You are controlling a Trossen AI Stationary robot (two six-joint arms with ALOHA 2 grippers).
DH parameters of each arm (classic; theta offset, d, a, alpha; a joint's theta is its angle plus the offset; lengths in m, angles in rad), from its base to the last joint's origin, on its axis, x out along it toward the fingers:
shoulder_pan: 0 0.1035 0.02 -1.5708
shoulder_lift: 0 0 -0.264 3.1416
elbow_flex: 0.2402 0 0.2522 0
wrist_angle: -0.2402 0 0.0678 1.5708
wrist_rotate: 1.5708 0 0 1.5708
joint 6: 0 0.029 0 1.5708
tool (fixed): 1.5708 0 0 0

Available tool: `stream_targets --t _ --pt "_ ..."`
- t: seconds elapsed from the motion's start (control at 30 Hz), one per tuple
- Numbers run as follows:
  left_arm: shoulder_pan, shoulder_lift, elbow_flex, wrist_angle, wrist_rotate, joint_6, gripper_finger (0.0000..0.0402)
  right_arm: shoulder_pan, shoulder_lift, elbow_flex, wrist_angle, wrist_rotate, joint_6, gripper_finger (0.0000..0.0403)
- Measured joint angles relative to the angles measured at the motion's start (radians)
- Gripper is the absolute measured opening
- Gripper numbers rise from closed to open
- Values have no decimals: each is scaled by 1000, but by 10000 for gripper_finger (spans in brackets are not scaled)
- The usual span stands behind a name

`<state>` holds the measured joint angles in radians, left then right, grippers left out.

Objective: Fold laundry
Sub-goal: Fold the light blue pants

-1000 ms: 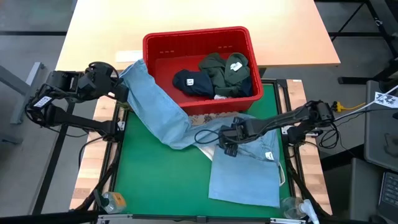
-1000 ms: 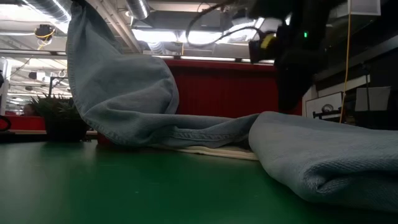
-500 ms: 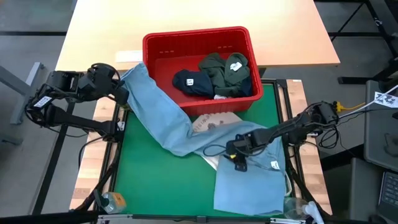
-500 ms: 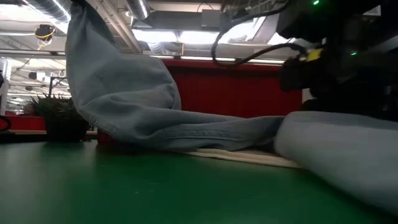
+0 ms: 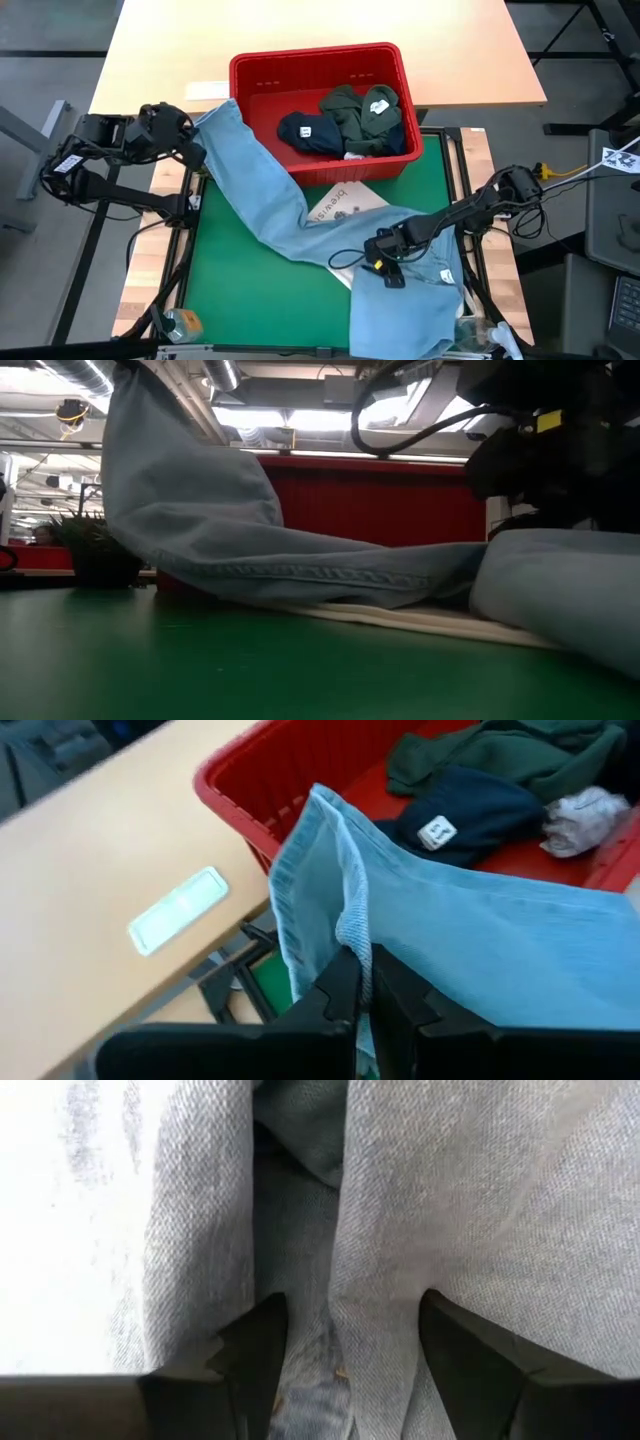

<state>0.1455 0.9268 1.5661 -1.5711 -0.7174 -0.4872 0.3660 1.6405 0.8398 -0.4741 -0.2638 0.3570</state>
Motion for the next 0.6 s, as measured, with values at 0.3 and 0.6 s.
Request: stream_targets --t 0.3,0.6 --pt "0 0 0 0 -15 1 5 -1 -71 7 -17 43 1 225" --pt "0 0 14 0 36 -87 5 -42 -170 81 31 261 -6 225"
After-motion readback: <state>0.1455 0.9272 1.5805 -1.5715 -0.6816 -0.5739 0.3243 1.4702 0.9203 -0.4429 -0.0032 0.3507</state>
